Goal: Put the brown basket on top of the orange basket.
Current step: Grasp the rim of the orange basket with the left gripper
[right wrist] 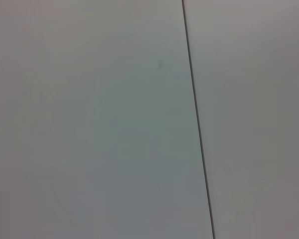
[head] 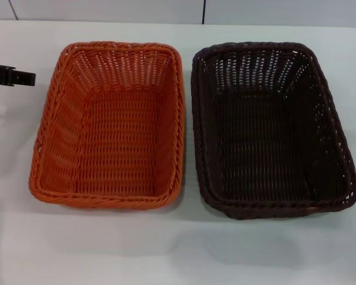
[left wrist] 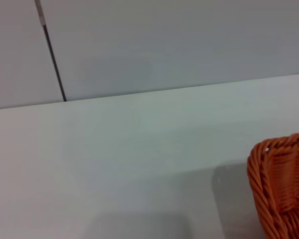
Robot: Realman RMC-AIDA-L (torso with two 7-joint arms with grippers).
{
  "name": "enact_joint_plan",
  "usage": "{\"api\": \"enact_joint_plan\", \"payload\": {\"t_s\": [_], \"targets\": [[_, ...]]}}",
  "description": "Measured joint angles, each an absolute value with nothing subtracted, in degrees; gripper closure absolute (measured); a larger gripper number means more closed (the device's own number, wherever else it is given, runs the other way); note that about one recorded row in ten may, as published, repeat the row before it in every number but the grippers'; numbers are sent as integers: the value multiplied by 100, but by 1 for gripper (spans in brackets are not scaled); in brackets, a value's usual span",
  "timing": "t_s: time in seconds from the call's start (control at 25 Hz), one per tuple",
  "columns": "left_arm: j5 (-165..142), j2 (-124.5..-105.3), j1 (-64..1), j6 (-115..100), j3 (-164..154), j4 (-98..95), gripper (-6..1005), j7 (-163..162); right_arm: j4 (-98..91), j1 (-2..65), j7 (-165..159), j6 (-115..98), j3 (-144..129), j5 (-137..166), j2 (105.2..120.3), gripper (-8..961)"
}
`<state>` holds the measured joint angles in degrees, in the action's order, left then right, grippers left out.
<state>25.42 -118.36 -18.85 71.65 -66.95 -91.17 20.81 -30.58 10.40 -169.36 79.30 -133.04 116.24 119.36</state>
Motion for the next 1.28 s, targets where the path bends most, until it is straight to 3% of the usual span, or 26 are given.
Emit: {"api": "enact_joint_plan", "payload": {"t_s": [1.28], "targets": [[1997,-11831,-1893,7240,-8007,-9475,284,992,-2937,1112,-16936,7742,-13200,11619,11918,126]]}}
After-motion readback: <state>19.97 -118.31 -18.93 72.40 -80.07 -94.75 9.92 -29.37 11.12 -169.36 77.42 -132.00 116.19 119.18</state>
